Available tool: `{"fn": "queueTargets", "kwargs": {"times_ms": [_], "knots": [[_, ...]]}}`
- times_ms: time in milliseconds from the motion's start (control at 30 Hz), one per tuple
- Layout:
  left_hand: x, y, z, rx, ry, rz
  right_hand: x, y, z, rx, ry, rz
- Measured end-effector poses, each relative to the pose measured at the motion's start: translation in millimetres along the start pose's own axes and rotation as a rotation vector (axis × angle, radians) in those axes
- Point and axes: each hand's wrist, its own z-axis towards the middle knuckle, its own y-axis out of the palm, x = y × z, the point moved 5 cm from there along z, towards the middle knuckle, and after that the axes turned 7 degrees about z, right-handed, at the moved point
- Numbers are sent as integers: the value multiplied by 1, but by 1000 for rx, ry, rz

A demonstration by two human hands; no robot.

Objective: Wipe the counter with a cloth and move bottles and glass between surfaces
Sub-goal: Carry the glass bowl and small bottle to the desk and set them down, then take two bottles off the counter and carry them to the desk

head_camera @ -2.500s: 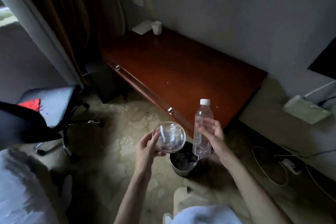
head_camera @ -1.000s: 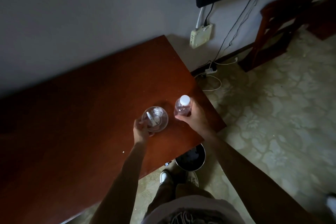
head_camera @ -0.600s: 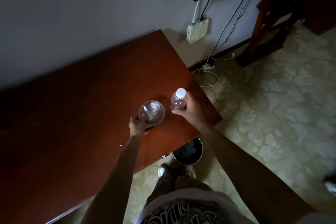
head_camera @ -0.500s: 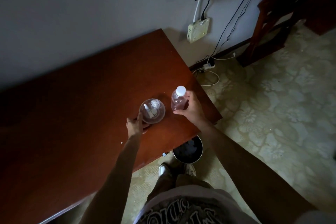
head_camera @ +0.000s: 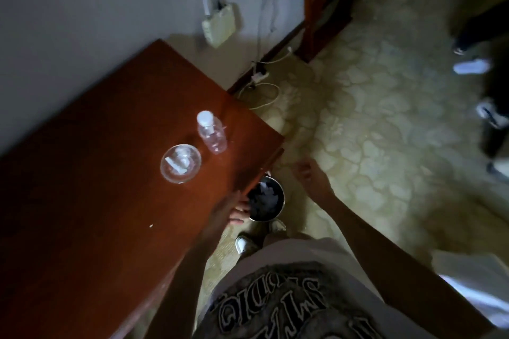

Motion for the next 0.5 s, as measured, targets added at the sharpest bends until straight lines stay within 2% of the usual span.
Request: {"fn": "queueTargets", "kwargs": {"times_ms": [167, 300, 367, 500], "knots": [[-11, 89, 35, -199, -186, 253, 122, -70, -70, 186, 322, 26], [-1, 129, 77, -228, -314, 415, 185, -111, -119, 362, 549, 233], [19, 151, 104, -211, -304, 437, 212, -131, -132, 451, 616, 343], [68, 204, 152, -229, -205, 450, 253, -163, -141, 524, 712, 429]]}}
